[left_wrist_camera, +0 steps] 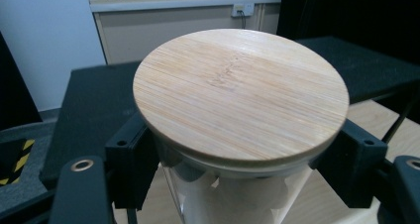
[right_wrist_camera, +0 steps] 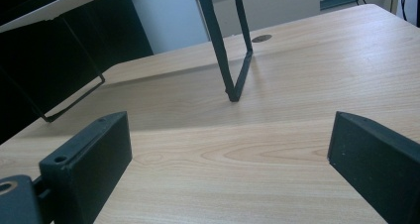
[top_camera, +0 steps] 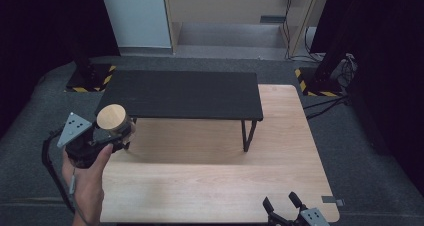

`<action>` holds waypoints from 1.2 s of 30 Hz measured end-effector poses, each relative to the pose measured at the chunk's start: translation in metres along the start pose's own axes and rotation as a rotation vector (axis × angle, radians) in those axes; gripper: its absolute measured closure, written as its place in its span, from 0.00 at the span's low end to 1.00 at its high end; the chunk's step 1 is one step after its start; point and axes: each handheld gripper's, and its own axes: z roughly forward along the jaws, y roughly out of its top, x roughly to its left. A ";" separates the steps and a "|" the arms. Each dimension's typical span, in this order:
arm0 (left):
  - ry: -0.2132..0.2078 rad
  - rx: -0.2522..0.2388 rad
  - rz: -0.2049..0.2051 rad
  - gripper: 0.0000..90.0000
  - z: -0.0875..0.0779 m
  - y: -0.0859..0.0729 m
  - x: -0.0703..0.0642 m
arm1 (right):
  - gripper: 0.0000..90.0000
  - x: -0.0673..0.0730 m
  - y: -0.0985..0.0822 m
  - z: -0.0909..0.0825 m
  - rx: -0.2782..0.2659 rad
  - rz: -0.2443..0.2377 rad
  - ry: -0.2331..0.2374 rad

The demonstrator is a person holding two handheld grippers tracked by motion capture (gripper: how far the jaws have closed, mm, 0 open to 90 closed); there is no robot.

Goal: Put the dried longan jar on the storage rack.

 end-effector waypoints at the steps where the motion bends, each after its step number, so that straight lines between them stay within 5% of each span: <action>1: 0.004 -0.003 0.002 0.27 0.001 0.004 0.001 | 0.04 0.000 0.000 0.000 0.000 -0.001 0.000; 21: 0.045 0.000 0.001 0.27 0.039 0.043 0.031 | 0.04 0.000 0.000 -0.005 -0.014 0.005 -0.037; 36: 0.077 0.107 -0.035 0.27 0.101 0.049 0.057 | 0.04 0.000 0.000 -0.003 -0.011 0.009 -0.066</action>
